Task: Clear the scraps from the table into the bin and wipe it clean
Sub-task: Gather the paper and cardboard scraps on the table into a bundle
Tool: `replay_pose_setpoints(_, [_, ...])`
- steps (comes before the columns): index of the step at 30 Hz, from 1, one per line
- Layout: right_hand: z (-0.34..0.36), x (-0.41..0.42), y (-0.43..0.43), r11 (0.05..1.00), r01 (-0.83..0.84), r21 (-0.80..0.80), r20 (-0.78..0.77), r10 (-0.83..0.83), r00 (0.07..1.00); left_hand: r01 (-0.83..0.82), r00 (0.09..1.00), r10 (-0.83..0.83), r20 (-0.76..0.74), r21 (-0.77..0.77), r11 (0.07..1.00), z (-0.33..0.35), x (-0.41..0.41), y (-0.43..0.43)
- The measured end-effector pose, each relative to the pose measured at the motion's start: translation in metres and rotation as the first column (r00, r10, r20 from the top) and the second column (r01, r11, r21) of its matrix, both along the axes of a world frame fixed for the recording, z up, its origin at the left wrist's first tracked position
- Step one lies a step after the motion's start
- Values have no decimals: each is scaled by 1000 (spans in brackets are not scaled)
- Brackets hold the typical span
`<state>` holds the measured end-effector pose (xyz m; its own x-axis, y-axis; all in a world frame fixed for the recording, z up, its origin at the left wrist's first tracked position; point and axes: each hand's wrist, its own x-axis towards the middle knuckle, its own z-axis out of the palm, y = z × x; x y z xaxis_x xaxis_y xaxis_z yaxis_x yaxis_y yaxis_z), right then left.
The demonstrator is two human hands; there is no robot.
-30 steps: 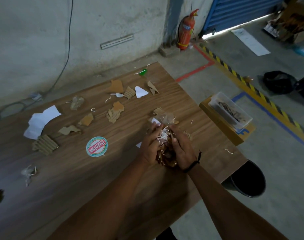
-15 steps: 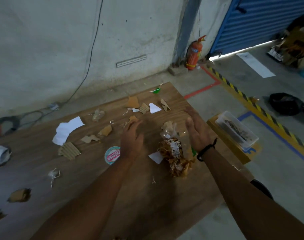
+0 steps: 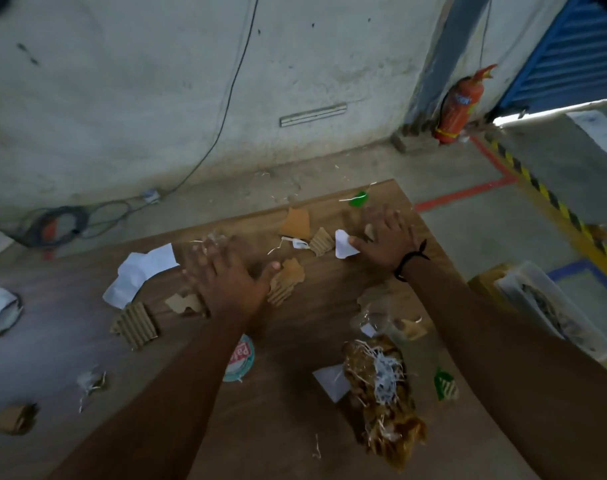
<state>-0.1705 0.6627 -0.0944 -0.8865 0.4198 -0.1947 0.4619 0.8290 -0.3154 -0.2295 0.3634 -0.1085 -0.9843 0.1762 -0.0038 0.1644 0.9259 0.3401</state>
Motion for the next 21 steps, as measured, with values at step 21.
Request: replay_pose_setpoints(21, [13,-19,-22,940,-209,-269,-475,59,878,37,937,108,-331,403,915,7,16,53])
